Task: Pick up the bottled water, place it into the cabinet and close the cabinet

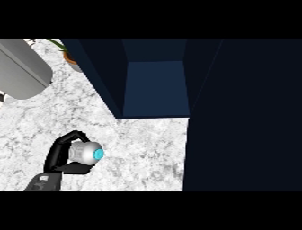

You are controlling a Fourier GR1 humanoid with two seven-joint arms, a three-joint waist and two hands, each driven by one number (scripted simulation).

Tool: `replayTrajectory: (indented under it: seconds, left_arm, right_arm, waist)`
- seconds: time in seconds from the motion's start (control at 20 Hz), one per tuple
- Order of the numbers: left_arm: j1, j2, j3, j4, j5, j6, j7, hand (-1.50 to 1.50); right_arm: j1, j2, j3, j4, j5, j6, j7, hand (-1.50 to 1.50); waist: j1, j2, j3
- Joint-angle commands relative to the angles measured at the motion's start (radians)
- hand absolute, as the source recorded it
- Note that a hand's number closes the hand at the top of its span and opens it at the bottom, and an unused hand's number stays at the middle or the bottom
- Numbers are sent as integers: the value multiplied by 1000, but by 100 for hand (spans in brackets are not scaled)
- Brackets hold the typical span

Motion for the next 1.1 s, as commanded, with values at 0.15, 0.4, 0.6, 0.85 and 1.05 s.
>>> replayTrajectory:
  seconds: [0.15,0.4,0.6,0.85,1.05]
  left_arm:
    - [-18,-168,-43,-20,5,35,44,150]
    - [-67,-172,-138,-81,134,32,114,150]
    - [-71,-174,-284,-207,271,110,256,150]
    - [-86,-175,-403,-350,335,250,422,150]
    - [-202,-175,-499,-336,458,379,501,150]
  right_arm:
    - [40,-22,55,-104,67,-29,44,-150]
    - [39,-39,53,-98,58,-36,16,-150]
    - [66,-79,-11,-118,-7,-37,8,-150]
    - [144,-110,27,-158,38,-53,-26,-150]
    - [100,-88,-11,-23,-9,-41,-144,-150]
  waist:
    - [-4,4,-18]
    - [-12,3,-18]
    - [-6,0,-17]
    - [-8,-2,-17]
    - [-24,5,-17]
